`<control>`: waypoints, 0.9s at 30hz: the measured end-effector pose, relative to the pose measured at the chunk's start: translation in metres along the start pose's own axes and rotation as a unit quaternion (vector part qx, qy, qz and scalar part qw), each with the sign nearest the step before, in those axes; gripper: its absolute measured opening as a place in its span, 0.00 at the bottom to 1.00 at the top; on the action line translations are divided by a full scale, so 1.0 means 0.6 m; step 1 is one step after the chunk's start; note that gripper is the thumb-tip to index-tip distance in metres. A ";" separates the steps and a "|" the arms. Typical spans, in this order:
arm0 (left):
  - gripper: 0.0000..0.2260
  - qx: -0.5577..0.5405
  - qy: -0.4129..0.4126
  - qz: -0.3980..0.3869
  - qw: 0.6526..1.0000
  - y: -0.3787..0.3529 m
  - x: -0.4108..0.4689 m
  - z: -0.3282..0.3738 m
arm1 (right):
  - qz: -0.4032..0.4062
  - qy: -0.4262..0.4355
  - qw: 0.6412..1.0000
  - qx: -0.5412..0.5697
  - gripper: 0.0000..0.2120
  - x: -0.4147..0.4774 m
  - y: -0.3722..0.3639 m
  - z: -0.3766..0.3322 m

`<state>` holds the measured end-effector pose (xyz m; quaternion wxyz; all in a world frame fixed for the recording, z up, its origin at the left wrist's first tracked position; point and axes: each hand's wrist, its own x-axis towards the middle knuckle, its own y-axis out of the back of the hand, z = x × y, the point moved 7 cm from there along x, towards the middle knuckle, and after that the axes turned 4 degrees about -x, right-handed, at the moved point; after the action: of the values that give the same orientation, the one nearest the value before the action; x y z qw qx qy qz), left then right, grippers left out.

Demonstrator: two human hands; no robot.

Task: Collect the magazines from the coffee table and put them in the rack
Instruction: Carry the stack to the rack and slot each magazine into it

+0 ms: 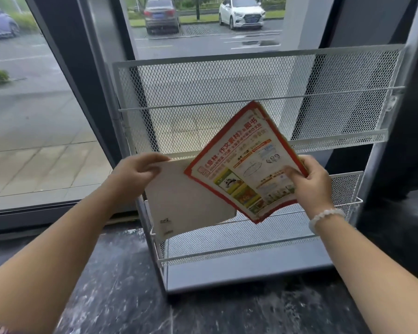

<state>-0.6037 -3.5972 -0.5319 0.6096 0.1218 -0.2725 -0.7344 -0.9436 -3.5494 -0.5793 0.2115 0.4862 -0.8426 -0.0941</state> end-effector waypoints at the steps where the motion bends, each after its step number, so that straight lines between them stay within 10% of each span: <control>1: 0.17 0.015 -0.011 0.029 0.999 0.010 -0.001 -0.001 | 0.004 -0.004 1.000 0.021 0.05 0.001 0.006 0.001; 6: 0.12 0.047 -0.041 0.152 0.986 0.033 -0.008 0.002 | 0.019 -0.033 0.994 0.099 0.04 0.000 0.020 0.013; 27: 0.12 0.271 0.022 0.099 0.957 -0.094 -0.049 -0.135 | 0.009 -0.068 0.992 0.105 0.06 -0.014 0.035 0.063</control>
<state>-0.6025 -3.5830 -0.6340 0.6294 0.2705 -0.4586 -0.5660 -0.9730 -3.5336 -0.6074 0.1027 0.4907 -0.8645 -0.0362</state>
